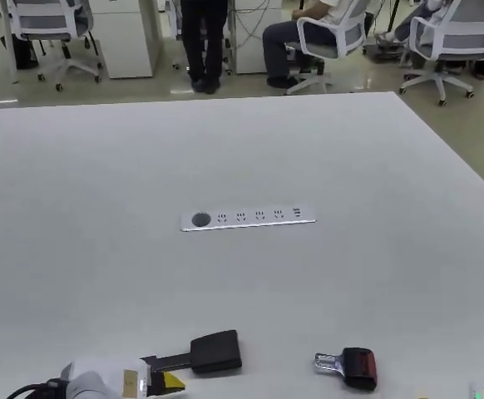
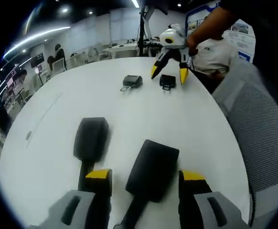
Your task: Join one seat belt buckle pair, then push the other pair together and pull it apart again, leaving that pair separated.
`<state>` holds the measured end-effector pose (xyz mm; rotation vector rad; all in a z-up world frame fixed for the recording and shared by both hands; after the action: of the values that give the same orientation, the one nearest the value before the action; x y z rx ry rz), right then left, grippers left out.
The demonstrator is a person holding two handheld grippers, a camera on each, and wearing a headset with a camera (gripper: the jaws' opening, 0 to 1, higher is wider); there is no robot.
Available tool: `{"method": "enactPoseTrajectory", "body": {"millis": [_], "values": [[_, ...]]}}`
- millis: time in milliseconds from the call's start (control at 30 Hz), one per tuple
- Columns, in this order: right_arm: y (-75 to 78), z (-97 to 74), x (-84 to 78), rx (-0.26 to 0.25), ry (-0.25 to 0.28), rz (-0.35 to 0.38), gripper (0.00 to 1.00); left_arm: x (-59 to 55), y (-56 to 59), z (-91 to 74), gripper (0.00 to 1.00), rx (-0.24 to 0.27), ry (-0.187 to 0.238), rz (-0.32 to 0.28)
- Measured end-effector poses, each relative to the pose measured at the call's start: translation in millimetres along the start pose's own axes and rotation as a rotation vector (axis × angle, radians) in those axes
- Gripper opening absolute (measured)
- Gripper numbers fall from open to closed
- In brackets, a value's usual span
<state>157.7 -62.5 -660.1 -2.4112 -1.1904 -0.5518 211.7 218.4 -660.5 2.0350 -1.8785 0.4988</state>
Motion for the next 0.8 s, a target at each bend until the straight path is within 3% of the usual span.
{"method": "enactPoseTrajectory", "body": {"millis": [200, 233, 300, 400, 567, 633, 800], "values": [[2.2, 1.6, -3.0, 0.009, -0.021, -0.046, 0.57, -0.8, 1.6, 6.1, 0.48, -0.012, -0.013, 0.029], [1.9, 1.5, -3.8, 0.013, -0.027, -0.048, 0.54, 0.6, 2.5, 5.8, 0.47, -0.017, 0.001, 0.028], [2.8, 3.0, -7.6, 0.006, -0.054, -0.127, 0.50, -1.2, 3.0, 7.1, 0.44, -0.027, 0.002, 0.028], [2.2, 1.8, -8.7, 0.018, -0.046, -0.098, 0.46, -2.9, 5.1, 7.8, 0.42, -0.030, 0.005, 0.028], [4.5, 3.8, -8.0, -0.008, -0.065, -0.132, 0.36, -3.9, 3.7, 9.8, 0.41, -0.002, 0.015, -0.028], [1.9, 4.6, -6.0, -0.001, -0.064, -0.115, 0.36, -2.9, 3.2, 11.2, 0.40, 0.026, 0.023, -0.068], [3.4, 5.6, -5.5, -0.002, -0.067, -0.109, 0.34, -1.9, 5.4, 12.5, 0.38, 0.047, 0.019, -0.098]]}}
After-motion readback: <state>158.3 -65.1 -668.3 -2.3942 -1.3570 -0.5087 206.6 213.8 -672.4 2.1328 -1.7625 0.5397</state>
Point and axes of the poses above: the centre of the closed fingertips' face, and the gripper's own axes: z roughly forward along the fingers, y roughly to its right, x roughly out of its top, the point moved 3 cm from there along -z, roughly backward along the fingers, and after that the axes turned 13 degrees about -y, right-handed, at the moved point
